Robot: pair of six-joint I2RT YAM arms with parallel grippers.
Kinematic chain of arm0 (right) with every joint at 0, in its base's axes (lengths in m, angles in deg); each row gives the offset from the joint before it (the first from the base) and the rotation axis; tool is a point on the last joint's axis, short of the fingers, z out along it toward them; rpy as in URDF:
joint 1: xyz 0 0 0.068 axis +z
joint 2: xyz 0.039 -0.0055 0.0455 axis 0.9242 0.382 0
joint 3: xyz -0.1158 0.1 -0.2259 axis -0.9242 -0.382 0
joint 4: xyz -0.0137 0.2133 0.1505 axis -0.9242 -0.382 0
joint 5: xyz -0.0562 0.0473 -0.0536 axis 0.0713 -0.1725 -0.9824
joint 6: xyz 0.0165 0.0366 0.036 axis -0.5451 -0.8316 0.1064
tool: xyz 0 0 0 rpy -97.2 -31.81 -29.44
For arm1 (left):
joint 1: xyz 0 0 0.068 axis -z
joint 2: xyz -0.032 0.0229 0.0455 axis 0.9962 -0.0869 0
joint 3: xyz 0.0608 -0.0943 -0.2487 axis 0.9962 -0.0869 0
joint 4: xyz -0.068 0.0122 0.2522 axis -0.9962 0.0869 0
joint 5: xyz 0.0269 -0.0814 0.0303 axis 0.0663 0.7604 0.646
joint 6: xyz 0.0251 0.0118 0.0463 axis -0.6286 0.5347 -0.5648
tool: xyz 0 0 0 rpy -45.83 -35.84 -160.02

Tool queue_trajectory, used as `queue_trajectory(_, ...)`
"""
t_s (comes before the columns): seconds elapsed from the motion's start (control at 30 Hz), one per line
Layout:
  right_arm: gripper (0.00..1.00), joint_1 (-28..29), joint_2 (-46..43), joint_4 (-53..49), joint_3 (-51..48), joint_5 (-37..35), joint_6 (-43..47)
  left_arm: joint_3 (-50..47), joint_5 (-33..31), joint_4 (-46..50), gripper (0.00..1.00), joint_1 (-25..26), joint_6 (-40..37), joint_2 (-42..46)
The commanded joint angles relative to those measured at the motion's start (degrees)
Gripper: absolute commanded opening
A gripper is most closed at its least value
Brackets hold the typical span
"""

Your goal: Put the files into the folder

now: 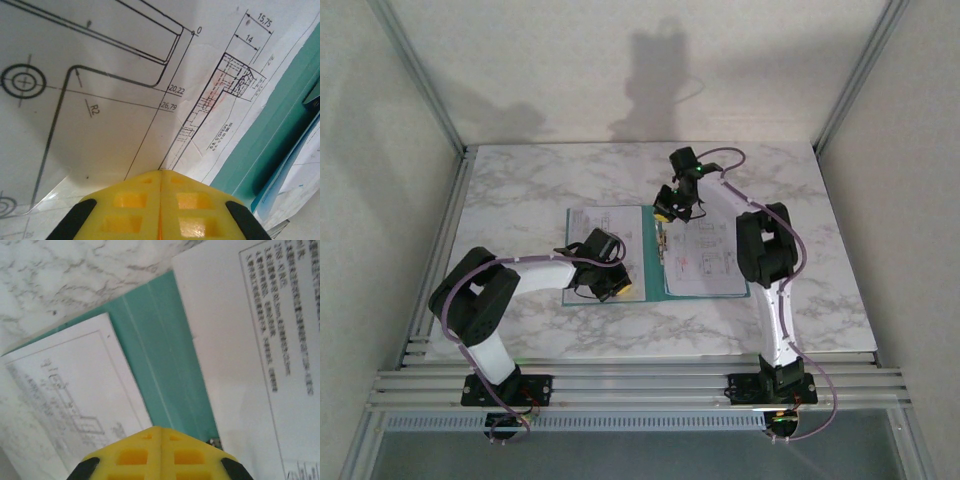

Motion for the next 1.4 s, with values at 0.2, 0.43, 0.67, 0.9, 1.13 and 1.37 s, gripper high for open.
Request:
queue_trajectory(0.2, 0.02, 1.19, -11.59, 3.66, -12.41, 3.15, -0.35, -0.88, -2.20, 0.81, 0.07, 0.01, 1.50, -1.45)
queue_trajectory(0.43, 0.02, 1.99, -20.75, 6.49, -22.79, 2.30, -3.00, -0.96, -2.19, 0.72, 0.07, 0.28, 1.43, -1.48)
queue_trajectory(0.67, 0.10, 2.00, -31.85, 10.66, -33.38, -6.29, -12.84, -1.01, -1.63, -0.61, 0.07, 0.77, 1.66, -2.25)
queue_trajectory(0.9, 0.29, 0.78, -43.09, 19.83, -42.59, -12.14, -21.40, 4.22, 0.58, -1.18, 0.07, 4.02, 0.05, -6.46)
queue_trajectory(1.13, 0.37, -3.64, -40.36, 20.91, -43.78, -4.69, -22.74, 10.43, 1.98, -1.35, 0.07, 6.93, -0.64, -11.88)
queue_trajectory(1.37, 0.39, -6.53, -38.17, 26.03, -45.01, -3.36, -23.93, 18.07, 4.28, -0.68, 0.06, 9.37, -1.99, -18.17)
